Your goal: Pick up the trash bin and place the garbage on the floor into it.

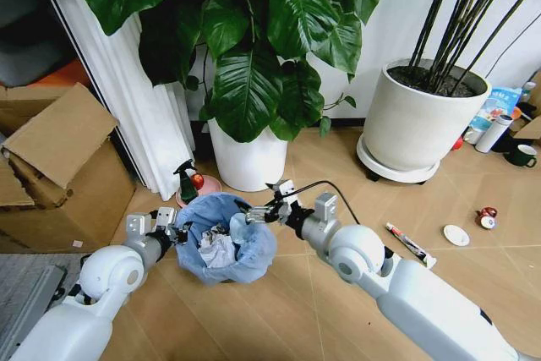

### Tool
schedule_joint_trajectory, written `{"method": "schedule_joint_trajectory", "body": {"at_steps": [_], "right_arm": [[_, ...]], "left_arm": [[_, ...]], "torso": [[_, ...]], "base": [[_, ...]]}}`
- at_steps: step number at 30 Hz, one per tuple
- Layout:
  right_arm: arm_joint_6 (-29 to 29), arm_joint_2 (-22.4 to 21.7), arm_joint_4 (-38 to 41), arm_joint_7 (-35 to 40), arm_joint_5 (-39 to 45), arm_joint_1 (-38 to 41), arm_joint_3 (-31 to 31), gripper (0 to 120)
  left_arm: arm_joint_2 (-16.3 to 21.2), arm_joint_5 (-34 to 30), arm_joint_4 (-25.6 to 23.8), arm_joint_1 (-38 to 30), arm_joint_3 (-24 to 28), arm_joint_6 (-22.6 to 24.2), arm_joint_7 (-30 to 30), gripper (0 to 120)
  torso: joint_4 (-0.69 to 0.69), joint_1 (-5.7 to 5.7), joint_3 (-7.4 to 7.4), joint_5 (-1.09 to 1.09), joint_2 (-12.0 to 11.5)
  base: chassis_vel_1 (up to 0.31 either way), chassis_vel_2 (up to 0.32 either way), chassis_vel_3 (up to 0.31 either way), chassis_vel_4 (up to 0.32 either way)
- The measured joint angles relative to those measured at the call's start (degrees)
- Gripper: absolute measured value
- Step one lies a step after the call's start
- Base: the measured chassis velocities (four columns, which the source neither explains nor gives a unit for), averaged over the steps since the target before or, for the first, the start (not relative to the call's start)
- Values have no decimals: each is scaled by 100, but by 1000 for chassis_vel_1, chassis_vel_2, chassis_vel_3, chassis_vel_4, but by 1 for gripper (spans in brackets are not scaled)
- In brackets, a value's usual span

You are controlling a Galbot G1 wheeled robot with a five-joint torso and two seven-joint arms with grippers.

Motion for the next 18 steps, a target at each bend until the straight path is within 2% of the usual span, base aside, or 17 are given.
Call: {"method": "schedule_joint_trajectory", "body": {"at_steps": [7,13,18], "right_arm": [[46,46,59,35,21,-10,348,100],[124,52,59,434,-90,-298,672,100],[199,127,-79,580,-699,-909,1417,100]], "left_arm": [[-12,4,-28,23,1,-1,-5,0],[-67,12,-52,60,-29,-49,-52,0],[-125,258,-64,123,-77,-158,21,0]], "torso": [[1,0,0,0,0],[0,0,0,-1,0],[0,0,0,1,0]], "base": [[0,0,0,0],[0,0,0,0],[0,0,0,0]]}}
